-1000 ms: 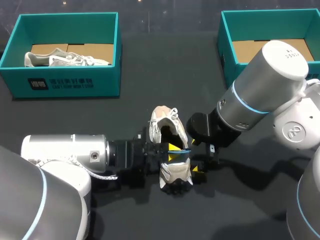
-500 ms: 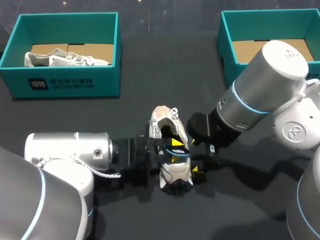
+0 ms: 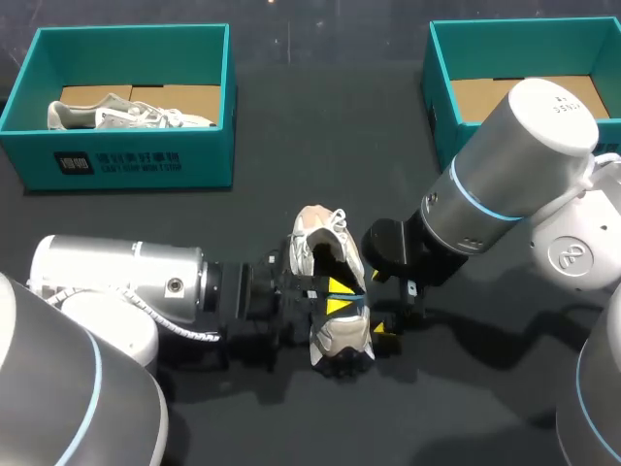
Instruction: Take the shoe out of the shoebox, open the shoe tongue, remove and reinsert the insole, then place the shoe into the shoebox
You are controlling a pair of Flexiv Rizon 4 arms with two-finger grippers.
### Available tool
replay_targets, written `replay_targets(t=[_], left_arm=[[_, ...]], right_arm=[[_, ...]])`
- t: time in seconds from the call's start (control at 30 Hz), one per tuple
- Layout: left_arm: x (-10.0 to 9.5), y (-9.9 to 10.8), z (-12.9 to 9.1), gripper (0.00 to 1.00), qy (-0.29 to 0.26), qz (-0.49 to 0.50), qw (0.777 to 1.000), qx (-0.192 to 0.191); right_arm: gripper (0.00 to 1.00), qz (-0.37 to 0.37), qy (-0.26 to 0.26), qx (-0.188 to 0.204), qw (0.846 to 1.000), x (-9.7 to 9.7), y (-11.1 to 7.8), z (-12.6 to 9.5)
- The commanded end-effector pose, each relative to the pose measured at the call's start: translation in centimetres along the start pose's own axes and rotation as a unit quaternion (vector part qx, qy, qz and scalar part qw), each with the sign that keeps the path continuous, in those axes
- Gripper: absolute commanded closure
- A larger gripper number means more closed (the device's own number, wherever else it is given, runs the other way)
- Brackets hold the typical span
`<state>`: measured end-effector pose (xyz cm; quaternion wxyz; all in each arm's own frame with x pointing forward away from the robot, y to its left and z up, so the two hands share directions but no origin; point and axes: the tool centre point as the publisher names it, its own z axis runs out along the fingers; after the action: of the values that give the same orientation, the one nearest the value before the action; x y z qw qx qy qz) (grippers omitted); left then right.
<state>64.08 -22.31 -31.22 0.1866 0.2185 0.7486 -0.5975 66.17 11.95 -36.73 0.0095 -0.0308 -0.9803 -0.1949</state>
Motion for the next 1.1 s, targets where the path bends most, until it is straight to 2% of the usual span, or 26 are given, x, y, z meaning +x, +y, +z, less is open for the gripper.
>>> replay_targets(t=[0.03, 0.27, 0.4, 0.47, 0.6, 0.63, 0.73, 0.83, 0.97, 1.03, 1.07, 1.1], left_arm=[[-0.1, 1.1, 1.5, 1.00, 0.005, 0.005, 1.000, -0.016], [-0.3, 3.5, 2.1, 1.00, -0.008, 0.032, 0.998, -0.058], [-0.8, 4.5, 1.9, 1.00, -0.011, 0.018, 0.998, -0.066], [-1.0, 4.7, 1.7, 1.00, -0.014, 0.015, 0.997, -0.069], [-0.9, 3.8, 1.1, 1.00, -0.002, -0.004, 0.999, -0.052], [-0.9, 3.6, 0.9, 0.98, 0.000, -0.007, 0.999, -0.048], [-0.8, 2.7, 0.5, 0.74, 0.009, -0.017, 0.999, -0.036], [-0.6, 1.8, 0.2, 0.70, 0.015, -0.019, 0.999, -0.033], [-0.3, 1.2, 0.2, 0.69, 0.027, -0.013, 0.999, -0.038], [-0.1, 1.3, 0.4, 0.73, 0.032, -0.012, 0.999, -0.041], [-0.1, 1.6, 0.6, 0.76, 0.034, -0.011, 0.998, -0.047], [0.0, 1.8, 0.8, 0.89, 0.036, -0.012, 0.998, -0.050]], right_arm=[[0.00, 0.000, -0.001, 0.000, 1.000, 0.1, 0.0, 0.1], [0.00, 0.000, -0.001, 0.000, 1.000, 0.1, 0.0, 0.1], [0.00, 0.000, -0.001, 0.000, 1.000, 0.1, 0.0, 0.1], [0.00, 0.000, -0.001, 0.000, 1.000, 0.1, 0.0, 0.1], [0.00, 0.000, -0.001, 0.000, 1.000, 0.1, 0.0, 0.1], [0.00, 0.000, -0.001, 0.000, 1.000, 0.1, 0.0, 0.1], [0.00, 0.000, -0.001, 0.000, 1.000, 0.1, 0.0, 0.1], [0.00, 0.000, -0.001, 0.000, 1.000, 0.1, 0.0, 0.1], [0.00, 0.000, -0.001, 0.000, 1.000, 0.1, 0.0, 0.1], [0.00, 0.000, -0.001, 0.000, 1.000, 0.1, 0.0, 0.1], [0.00, 0.000, -0.001, 0.000, 1.000, 0.1, 0.0, 0.1], [0.00, 0.000, -0.001, 0.000, 1.000, 0.1, 0.0, 0.1]])
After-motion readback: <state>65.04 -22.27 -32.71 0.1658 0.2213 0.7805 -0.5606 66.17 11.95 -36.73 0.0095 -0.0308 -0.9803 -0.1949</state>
